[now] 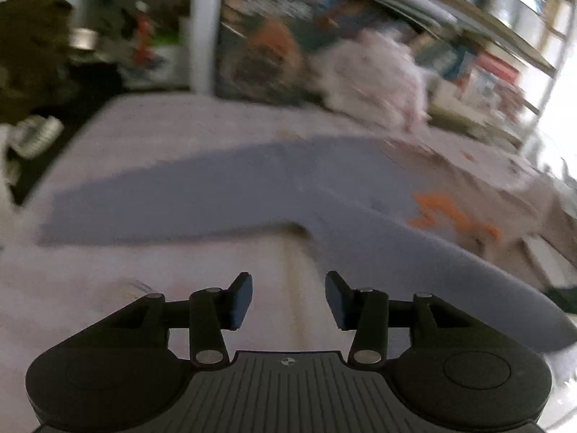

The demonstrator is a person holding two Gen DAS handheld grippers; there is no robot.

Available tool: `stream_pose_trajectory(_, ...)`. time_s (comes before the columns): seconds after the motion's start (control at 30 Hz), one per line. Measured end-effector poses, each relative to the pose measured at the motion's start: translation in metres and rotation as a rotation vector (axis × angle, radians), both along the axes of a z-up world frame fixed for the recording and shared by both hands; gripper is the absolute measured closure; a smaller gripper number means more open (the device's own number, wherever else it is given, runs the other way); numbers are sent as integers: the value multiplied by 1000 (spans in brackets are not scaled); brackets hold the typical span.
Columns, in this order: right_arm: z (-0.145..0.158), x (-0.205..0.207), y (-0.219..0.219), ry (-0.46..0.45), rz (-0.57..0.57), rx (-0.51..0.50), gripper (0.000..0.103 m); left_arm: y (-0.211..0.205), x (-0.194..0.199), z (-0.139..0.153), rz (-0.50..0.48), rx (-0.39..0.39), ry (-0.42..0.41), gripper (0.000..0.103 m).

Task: Fold clothes

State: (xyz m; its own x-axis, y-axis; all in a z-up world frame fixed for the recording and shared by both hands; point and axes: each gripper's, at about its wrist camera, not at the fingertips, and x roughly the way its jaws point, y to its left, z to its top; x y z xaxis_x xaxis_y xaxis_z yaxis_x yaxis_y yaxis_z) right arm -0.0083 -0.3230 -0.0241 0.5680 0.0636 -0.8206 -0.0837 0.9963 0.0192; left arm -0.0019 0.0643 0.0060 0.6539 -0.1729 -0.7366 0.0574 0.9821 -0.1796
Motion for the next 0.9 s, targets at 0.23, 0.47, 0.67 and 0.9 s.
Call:
stream_pose_trajectory(0.23,0,-1,-2,-9,12,7,79,-19,-3,-19,17,-162,118,50)
stream_pose_trajectory(0.47,0,-3,-5,-11,37,18,79,-47,-3,-23,-26,-39,139,52)
stream_pose_trajectory(0.67,1,-1,-8,-2,65,30,79,-61,-4,-29,-49,-61,157,96)
stream_pose_trajectory(0.9,7,-3,-11,53,77,89,79,-27,-5,-10,42,50,64,100)
